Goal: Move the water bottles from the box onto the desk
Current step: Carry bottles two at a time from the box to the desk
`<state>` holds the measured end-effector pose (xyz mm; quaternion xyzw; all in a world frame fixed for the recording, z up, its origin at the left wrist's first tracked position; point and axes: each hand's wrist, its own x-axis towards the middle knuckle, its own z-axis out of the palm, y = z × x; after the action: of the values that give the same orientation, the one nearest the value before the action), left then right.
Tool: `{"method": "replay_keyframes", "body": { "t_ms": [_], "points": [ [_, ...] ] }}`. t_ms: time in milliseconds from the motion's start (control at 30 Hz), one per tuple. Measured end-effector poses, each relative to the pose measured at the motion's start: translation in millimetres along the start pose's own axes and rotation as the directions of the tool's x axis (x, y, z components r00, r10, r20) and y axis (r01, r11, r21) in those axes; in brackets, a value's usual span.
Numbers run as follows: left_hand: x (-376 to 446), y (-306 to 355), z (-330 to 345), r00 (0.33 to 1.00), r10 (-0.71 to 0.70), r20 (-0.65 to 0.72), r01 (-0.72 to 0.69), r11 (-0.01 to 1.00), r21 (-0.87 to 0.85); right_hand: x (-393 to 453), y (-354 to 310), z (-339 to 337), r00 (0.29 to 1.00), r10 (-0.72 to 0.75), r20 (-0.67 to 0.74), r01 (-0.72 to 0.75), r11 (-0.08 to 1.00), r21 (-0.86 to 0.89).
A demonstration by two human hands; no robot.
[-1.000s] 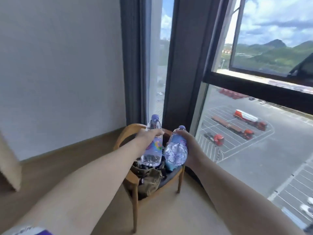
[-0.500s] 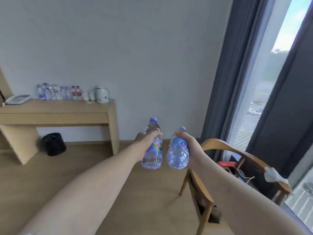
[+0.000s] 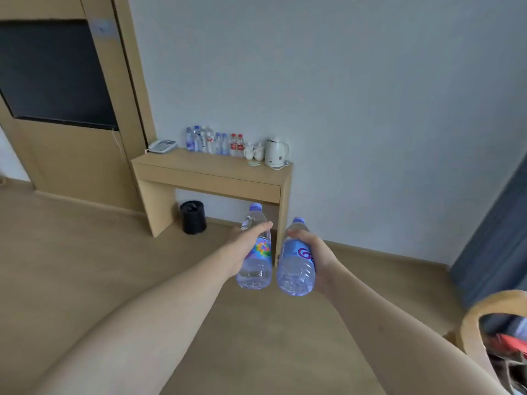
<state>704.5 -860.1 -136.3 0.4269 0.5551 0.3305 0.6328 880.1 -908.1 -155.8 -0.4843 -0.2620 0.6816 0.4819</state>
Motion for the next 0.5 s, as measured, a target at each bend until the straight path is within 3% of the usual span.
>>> {"method": "replay_keyframes", "body": {
  "t_ms": [267, 500],
  "points": [
    [76, 15, -85, 0.975, 0.006, -0.222, -0.024, 0.996, -0.081, 129, -7, 65, 0.983, 0.028, 0.181, -0.033, 0.999, 0.023],
    [170, 67, -124, 0.935, 0.009, -0.354, -0.043, 0.995, -0.089, 252, -54, 101, 0.957, 0.132, 0.259, -0.116, 0.99, -0.079]
  ]
}}
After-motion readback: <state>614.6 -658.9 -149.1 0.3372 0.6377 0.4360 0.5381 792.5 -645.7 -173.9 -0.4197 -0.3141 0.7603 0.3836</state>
